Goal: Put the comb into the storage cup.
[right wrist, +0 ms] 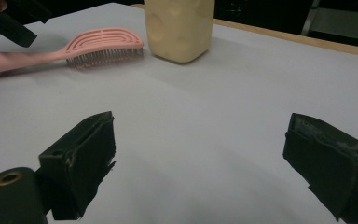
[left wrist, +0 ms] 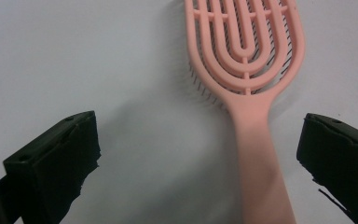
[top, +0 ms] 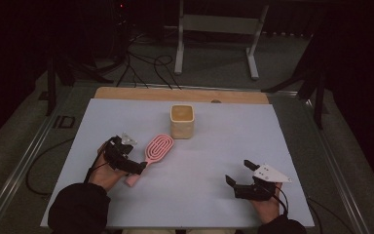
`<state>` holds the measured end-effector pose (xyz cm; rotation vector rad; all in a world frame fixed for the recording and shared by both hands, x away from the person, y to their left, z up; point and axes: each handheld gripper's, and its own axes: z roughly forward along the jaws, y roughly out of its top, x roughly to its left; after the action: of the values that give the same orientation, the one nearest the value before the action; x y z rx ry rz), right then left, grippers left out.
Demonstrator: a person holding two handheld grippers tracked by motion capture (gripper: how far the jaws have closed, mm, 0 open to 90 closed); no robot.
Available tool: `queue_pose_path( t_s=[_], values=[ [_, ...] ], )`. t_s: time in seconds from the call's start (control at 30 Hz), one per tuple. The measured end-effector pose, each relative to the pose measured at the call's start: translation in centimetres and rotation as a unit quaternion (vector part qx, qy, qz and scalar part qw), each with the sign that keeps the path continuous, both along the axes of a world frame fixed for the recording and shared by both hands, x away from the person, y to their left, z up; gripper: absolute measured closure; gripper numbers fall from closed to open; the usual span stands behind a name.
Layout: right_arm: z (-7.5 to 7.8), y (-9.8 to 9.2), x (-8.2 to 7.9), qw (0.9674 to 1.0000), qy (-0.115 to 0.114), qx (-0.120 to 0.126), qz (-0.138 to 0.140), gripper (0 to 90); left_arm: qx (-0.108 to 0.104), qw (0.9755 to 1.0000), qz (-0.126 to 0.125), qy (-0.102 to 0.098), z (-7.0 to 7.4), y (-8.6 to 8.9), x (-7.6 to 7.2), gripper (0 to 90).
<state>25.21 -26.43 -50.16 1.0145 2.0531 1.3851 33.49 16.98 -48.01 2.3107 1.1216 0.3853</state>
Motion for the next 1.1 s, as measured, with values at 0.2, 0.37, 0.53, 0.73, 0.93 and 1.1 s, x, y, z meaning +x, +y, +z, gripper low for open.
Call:
queue_pose_path(
  t_s=[0.2,0.37,0.53,0.73,0.93,1.1],
  values=[
    [0.0,0.0,0.0,1.0000,0.001,0.000,-0.001,9.0,0.008,0.9999,-0.002,0.012,-0.5,-0.6,0.3,0.0],
    [0.0,0.0,0.0,1.0000,0.001,0.000,-0.001,9.0,0.012,0.9997,-0.007,0.021,-0.8,-1.0,0.5,0.0],
    [0.0,0.0,0.0,1.0000,0.001,0.001,0.000,9.0,0.017,0.9991,-0.012,0.036,-0.8,-1.5,0.6,0.1],
    [0.0,0.0,0.0,1.0000,0.001,0.000,0.000,9.0,0.027,0.9977,-0.013,0.060,-1.3,-2.3,0.9,1.4],
    [0.0,0.0,0.0,1.0000,0.002,0.001,0.000,9.0,0.036,0.9964,-0.008,0.076,-1.7,-2.9,1.0,1.2],
    [0.0,-0.1,0.1,1.0000,0.002,0.001,-0.001,9.0,0.048,0.9960,-0.001,0.076,-1.9,-3.4,0.9,8.6]
  ],
)
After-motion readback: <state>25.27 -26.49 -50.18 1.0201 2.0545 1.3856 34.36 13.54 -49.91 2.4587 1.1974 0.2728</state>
